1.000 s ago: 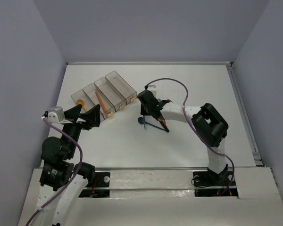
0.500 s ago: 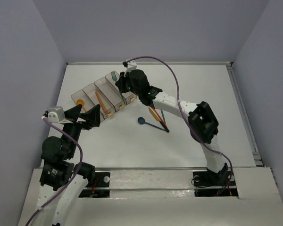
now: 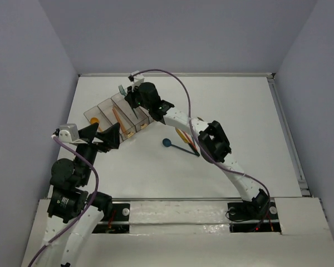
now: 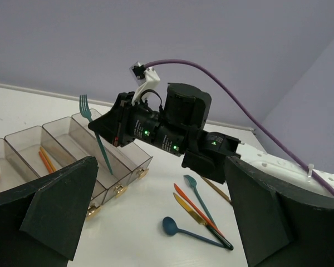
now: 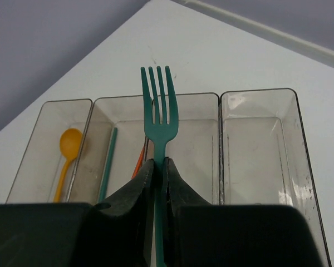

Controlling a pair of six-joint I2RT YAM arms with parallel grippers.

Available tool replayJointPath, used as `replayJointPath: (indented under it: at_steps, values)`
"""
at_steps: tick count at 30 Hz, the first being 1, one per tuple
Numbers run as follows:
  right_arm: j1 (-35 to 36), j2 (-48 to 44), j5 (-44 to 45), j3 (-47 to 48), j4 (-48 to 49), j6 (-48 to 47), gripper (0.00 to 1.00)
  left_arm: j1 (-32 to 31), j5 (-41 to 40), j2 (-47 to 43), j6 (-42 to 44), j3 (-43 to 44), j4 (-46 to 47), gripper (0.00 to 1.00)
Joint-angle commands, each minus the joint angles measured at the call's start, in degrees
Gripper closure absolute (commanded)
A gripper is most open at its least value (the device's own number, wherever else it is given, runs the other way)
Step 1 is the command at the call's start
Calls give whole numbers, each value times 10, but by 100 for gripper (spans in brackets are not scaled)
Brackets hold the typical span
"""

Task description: Sort the eating utensils into containers

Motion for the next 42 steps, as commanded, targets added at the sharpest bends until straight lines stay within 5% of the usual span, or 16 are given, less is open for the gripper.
replayJointPath:
  at_steps: [1, 3, 6, 9, 16, 25, 42]
  values:
    - [6, 16, 2, 50, 5, -22, 98, -2, 7, 9, 7, 0, 29, 1]
    - [6, 26, 3, 68, -14, -24, 94, -2, 8, 10, 7, 0, 28, 1]
    - [6, 10, 5, 53, -25, -20, 53, -2, 7, 11, 8, 0, 28, 1]
    - [6, -32, 4, 8, -11, -20, 45, -2, 5, 11, 8, 0, 29, 1]
    - [6, -232, -31, -192, -25, -46, 49, 3, 1, 9, 8, 0, 27, 1]
    - [-22, -516, -36, -676, -64, -6, 58, 9, 6, 2, 9, -1, 29, 1]
    - [-33, -475, -32, -687, -177, -89, 51, 9, 14, 5, 8, -2, 27, 1]
